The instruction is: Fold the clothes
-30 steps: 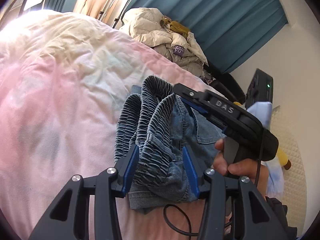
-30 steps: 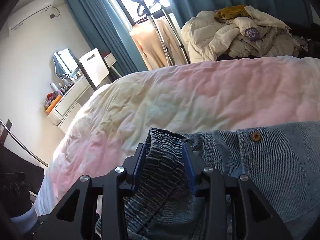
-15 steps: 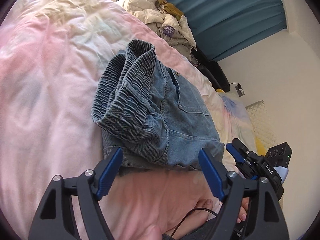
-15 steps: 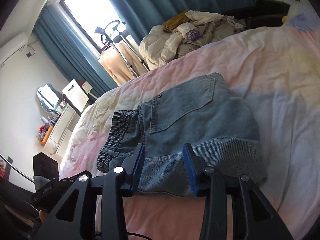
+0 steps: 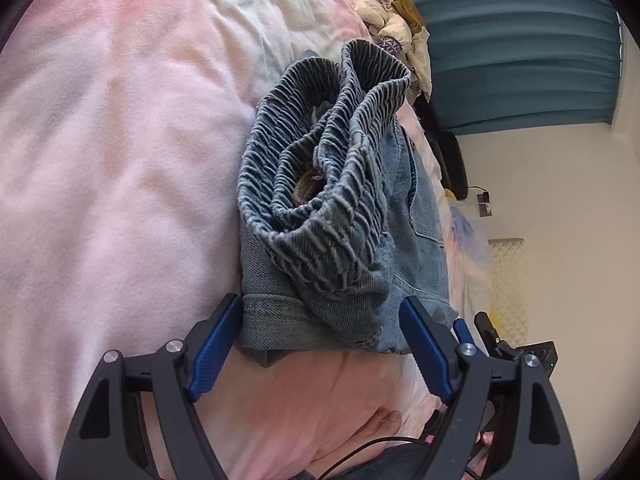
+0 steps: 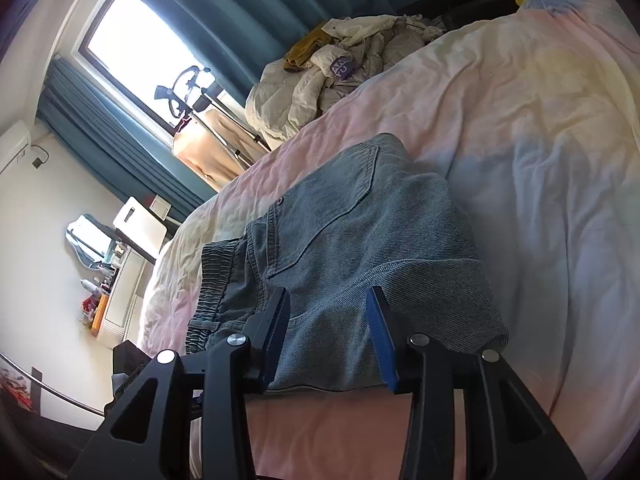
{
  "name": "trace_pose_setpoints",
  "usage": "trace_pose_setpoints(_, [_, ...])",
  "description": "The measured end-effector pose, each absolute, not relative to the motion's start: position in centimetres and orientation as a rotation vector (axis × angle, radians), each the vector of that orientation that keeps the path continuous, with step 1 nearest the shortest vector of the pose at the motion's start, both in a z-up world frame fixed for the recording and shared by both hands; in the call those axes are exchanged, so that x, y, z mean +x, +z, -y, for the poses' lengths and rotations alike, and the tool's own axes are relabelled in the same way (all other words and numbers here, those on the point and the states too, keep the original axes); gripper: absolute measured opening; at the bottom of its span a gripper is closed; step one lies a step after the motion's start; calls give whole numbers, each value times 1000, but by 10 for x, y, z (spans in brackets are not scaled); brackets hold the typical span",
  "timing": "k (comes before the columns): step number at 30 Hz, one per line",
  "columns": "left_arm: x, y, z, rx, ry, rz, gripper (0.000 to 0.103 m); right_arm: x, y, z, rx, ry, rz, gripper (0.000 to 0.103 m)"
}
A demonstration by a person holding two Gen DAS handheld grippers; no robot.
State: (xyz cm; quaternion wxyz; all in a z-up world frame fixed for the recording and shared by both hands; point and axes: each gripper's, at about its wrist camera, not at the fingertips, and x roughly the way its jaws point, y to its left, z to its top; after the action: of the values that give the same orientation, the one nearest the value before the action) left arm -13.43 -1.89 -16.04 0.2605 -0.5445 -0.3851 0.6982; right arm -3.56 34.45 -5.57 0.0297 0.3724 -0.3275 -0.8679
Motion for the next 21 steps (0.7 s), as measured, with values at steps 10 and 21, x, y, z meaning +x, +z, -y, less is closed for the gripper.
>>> trace_pose_setpoints(10, [-139,-153,-3,-1379,1849,993,82,-40,-66,-348,1159,-2602,1143,41])
trace_pose_setpoints(21, [-150,-162,-11,-1390,1803,1034,82,-54,-50,-372,1122,-2658,1193,42])
